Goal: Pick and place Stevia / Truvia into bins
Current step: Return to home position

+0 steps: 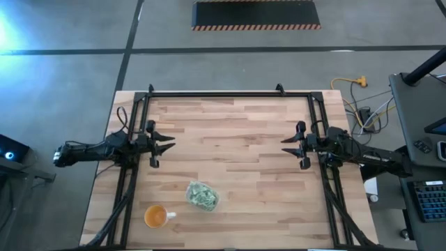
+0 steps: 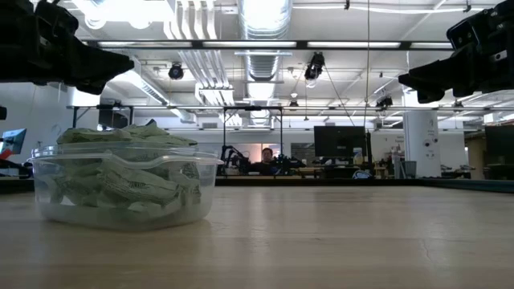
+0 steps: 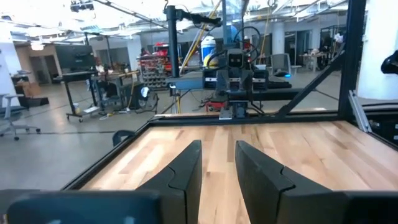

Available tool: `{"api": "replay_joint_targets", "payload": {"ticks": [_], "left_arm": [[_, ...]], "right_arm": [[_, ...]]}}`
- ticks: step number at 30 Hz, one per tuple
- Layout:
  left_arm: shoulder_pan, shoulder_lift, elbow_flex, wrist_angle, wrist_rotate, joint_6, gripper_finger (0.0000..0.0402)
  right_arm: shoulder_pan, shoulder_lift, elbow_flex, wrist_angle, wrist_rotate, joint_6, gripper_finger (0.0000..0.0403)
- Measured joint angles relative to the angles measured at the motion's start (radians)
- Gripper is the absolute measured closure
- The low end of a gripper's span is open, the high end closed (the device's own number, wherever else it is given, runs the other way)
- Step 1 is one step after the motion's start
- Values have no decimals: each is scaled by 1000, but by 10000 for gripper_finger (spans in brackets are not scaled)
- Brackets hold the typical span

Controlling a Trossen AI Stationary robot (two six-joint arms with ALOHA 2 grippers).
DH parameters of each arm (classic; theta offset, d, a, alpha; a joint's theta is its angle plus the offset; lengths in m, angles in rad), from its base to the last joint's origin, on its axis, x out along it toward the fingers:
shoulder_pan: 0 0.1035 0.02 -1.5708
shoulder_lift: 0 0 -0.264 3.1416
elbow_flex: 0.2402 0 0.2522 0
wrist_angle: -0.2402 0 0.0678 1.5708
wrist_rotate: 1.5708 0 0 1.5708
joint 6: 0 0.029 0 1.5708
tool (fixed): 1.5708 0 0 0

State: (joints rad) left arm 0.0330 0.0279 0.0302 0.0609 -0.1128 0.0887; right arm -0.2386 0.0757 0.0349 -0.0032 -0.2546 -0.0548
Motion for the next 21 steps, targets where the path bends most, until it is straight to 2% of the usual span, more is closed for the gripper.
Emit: {"api": "replay_joint_targets", "payload": {"ticks": [10, 21], "left_arm": [[56, -1, -21, 10, 21, -3, 320], [57, 30, -22, -26, 41, 26, 320]], "right_arm": [[0, 0, 0, 0, 0, 0, 275], [0, 14, -5, -8, 2, -27, 275]]}}
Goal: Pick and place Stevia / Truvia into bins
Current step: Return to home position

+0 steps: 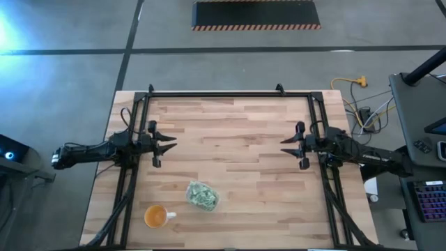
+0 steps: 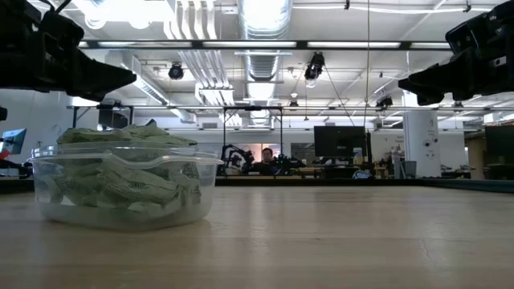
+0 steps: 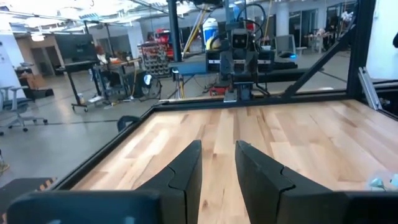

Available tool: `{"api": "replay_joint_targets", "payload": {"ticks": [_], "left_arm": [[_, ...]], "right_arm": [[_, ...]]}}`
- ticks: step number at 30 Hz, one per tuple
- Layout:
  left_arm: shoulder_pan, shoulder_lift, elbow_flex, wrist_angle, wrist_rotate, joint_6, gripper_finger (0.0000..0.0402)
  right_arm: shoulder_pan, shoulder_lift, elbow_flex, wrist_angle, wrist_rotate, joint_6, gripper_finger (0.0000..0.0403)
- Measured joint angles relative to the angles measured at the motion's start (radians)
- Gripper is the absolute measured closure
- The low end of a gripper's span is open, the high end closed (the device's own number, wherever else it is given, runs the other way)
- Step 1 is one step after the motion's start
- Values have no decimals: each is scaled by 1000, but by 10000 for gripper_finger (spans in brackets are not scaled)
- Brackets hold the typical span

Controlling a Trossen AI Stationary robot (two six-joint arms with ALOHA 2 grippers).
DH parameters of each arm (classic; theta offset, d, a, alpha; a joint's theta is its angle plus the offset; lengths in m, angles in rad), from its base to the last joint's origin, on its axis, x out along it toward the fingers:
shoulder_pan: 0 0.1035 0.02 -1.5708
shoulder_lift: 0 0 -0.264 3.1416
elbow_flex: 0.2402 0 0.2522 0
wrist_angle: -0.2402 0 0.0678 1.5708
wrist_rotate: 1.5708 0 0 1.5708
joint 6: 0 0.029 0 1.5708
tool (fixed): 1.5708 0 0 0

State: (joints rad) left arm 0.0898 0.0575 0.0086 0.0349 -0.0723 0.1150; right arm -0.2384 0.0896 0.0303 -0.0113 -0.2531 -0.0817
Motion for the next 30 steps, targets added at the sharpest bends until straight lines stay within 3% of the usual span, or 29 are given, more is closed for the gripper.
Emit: {"api": "replay_joint_targets", "payload": {"ticks": [11, 15, 24, 30], "left_arm": [[0, 1, 0, 1, -1, -3, 320], [0, 0, -1, 2, -5, -3, 320], [0, 1, -1, 2, -4, -3, 320], [0, 1, -2, 2, -4, -3, 320]], "right_arm": [[0, 43, 0, 8, 1, 45, 275], [0, 43, -1, 43, 81, 87, 275], [25, 41, -21, 44, 100, 22, 275], [50, 43, -21, 31, 238, 63, 275]]}}
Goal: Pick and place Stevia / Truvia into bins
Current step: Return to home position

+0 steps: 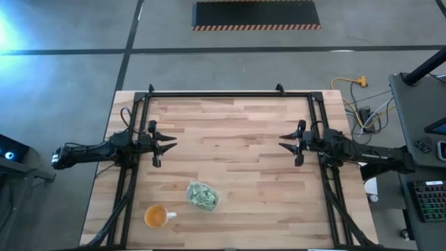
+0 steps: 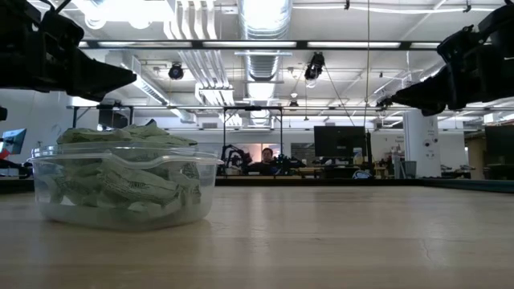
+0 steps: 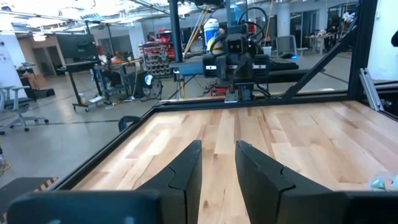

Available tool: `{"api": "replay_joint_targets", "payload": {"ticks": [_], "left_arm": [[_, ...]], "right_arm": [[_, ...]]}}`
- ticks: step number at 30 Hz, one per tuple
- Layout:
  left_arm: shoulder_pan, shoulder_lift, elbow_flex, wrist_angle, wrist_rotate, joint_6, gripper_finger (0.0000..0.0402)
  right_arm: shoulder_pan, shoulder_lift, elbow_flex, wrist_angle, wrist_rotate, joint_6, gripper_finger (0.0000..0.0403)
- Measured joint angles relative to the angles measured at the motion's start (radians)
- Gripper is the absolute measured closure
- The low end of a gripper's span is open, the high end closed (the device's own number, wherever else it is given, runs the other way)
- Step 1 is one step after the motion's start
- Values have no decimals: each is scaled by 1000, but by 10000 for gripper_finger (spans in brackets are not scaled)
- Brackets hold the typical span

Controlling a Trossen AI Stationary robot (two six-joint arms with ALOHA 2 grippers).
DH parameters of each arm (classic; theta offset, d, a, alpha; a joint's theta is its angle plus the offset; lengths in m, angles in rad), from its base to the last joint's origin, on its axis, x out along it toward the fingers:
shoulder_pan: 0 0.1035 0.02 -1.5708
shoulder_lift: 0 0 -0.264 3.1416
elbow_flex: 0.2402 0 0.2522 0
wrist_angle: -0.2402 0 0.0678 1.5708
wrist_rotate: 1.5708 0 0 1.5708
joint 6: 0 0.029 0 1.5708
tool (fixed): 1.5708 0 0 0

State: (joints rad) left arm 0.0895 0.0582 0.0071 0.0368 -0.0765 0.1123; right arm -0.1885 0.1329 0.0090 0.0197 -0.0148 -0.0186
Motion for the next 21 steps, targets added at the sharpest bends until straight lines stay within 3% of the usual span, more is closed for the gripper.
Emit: {"api": "replay_joint_targets", "payload": {"ticks": [21], "left_arm": [[0, 14, 0, 0, 1, 0, 320]], "right_arm": [[1, 5, 1, -16, 11, 34, 275]]}}
